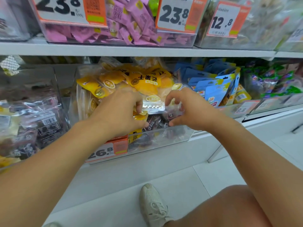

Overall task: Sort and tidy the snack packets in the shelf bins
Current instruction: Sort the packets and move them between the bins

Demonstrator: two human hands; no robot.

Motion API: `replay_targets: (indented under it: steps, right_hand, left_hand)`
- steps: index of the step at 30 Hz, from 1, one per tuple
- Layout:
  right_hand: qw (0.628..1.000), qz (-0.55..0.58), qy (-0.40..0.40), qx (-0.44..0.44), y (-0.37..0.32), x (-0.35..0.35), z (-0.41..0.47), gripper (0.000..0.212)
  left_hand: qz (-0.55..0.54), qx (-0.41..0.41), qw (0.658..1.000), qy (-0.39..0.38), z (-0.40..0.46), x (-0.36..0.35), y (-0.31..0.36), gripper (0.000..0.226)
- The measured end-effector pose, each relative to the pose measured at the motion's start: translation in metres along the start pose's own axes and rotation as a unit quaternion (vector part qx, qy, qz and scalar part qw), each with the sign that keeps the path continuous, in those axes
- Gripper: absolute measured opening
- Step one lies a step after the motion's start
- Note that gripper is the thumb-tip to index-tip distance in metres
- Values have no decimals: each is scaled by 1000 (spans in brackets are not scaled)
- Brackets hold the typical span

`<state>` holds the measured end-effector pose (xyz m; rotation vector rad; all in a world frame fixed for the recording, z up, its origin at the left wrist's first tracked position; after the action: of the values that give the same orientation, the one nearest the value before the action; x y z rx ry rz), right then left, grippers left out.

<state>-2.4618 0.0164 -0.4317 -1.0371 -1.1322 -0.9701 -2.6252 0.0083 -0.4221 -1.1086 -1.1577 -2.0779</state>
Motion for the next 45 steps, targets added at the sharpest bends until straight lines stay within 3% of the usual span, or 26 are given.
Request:
replay_targets:
  steps: [4, 8, 11, 13, 15, 18, 20, 23, 27, 30, 33, 36, 38, 39, 40, 42, 44, 45]
  right_hand:
    - [984, 90, 139, -70, 9, 13, 3, 43]
    - [960, 194, 161, -123, 39, 14, -3, 48]
    - [923, 269, 196, -192, 64, 18, -15, 54]
    - [938, 197, 164, -234, 64, 18, -18, 56]
    - [968, 87, 53, -231, 51, 6, -17, 52]
    - [974, 90, -51, -200, 35, -16, -16, 51]
    - [973, 102, -66, -193, 31, -20, -14, 61]
    - [981, 18, -74, -179, 30, -16, -4, 60]
    - [992, 52, -13, -117, 21, -2, -1, 24]
    - [992, 109, -46, -33, 0, -13, -6, 12]
    - [971, 238, 3, -16, -7, -6, -5, 14]
    - [909, 411, 62, -40, -8, 7, -3, 14]
    - [875, 479, 38, -61, -11, 2, -3, 7]
    - [885, 461, 22, -71, -9, 0, -3, 5]
    - [920, 384, 16, -79, -5, 1, -4, 8]
    - [989, 121, -16, -82, 7, 1, -4, 24]
    - [988, -83, -113, -70, 12, -12, -6, 29]
    - [978, -128, -147, -70, 15, -19, -8, 31]
  left_hand:
    - [-28, -66, 995, -63, 4, -24, 30, 9]
    - [133, -67, 986, -80, 13, -48, 32, 36]
    - [164, -53, 983, -55, 13, -50, 29, 42]
    - [154, -56, 985, -45, 12, -49, 28, 46]
    - [130, -63, 989, -37, 12, -43, 29, 56]
    - [112, -46, 992, -40, 14, -30, 20, 71]
    - [127, -30, 990, -51, 13, -27, 13, 67]
    - [157, -34, 985, -67, 9, -32, 12, 65]
    - [146, -42, 986, -65, 9, -31, 13, 72]
    - [137, -41, 987, -67, 10, -32, 9, 73]
    - [44, -26, 996, -79, 10, -28, 7, 58]
    - [-181, 7, 982, -50, 13, -9, 7, 35]
    - [-209, 11, 978, -7, 14, 0, 6, 24]
    - [-198, 13, 980, 10, 13, 0, 5, 21]
    - [-186, 16, 982, 24, 12, -1, 3, 19]
    - [-176, 27, 983, 44, 11, -2, -2, 17]
    - [-160, 48, 985, 35, 12, -1, -9, 18]
    - [-151, 57, 987, 18, 12, -2, -12, 20]
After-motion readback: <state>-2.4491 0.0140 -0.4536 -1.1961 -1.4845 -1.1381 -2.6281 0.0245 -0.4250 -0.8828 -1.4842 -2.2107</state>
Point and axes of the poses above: each hand's wrist, its own z-axis towards the middle knuckle, its own x-axis out of the back of the hand, y = z × x, the point moved 10 cm from there along z, towards the middle knuckle, and after that the axes turned 10 degrees about -z, right-handed, at the moved point
